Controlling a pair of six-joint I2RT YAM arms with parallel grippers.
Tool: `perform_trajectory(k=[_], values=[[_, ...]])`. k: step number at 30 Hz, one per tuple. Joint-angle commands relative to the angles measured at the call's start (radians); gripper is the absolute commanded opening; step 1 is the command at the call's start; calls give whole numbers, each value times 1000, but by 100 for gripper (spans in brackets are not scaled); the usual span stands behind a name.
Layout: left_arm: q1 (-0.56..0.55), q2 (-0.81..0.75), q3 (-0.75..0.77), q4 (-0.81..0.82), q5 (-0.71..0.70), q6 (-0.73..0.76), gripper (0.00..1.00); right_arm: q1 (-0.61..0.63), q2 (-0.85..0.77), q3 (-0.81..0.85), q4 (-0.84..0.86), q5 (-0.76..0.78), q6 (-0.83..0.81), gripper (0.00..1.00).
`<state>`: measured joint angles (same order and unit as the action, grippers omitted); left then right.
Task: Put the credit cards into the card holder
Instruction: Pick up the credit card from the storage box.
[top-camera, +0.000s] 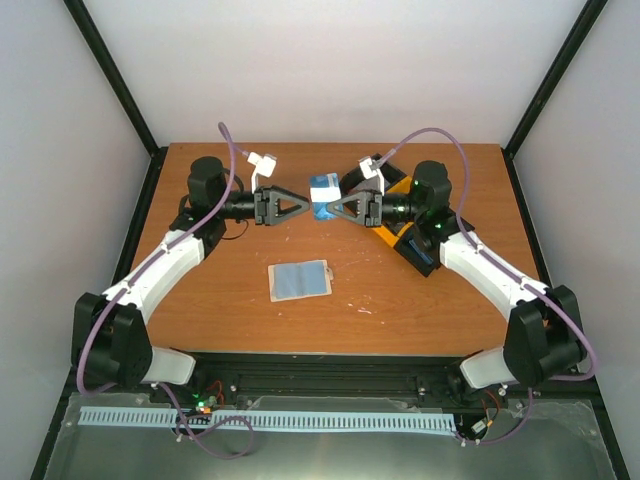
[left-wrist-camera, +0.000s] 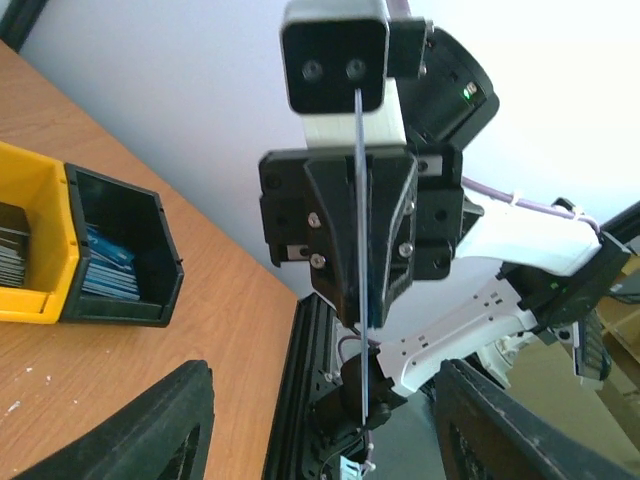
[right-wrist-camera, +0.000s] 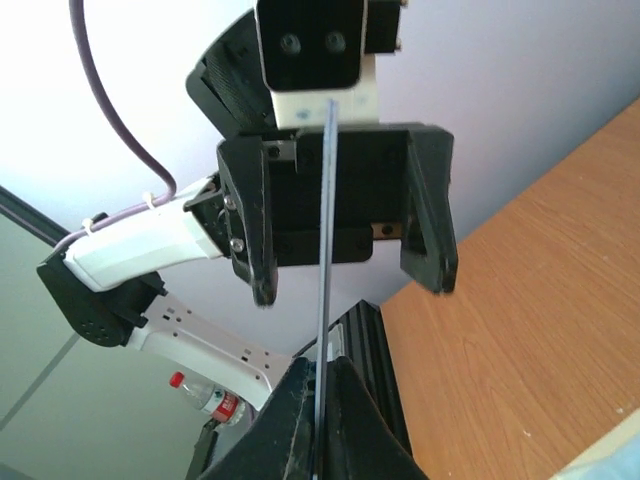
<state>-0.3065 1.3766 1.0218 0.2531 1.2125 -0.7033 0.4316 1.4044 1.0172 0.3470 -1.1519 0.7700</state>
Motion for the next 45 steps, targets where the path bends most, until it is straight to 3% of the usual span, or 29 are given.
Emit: perform_trajectory(k=[1,6,11,15,23,31,36,39,45], values=[[0,-6,23,-45,73,37,62,7,36,47,128,-43,82,3],[-3,4,29,-60,83,44,61,23,47,56,167,-43,109,3],[-7,13,19,-67,83,61,30,38,50,51,225,-51,138,3],[-6,5,9,-66,84,68,23,40,43,51,230,-68,138,3],[-6,9,0,-75,44,50,23,49,28,45,225,-93,127,3],[-8,63,46,-154,8,26,24,81,34,66,61,-69,6,3],[-8,76,59,-189,34,50,29,87,47,91,-41,-36,-53,3],[-13,82,58,-167,80,41,34,86,58,100,-56,-21,-57,3],[-17,70,39,-50,111,-29,32,87,78,103,-48,-2,-32,3]])
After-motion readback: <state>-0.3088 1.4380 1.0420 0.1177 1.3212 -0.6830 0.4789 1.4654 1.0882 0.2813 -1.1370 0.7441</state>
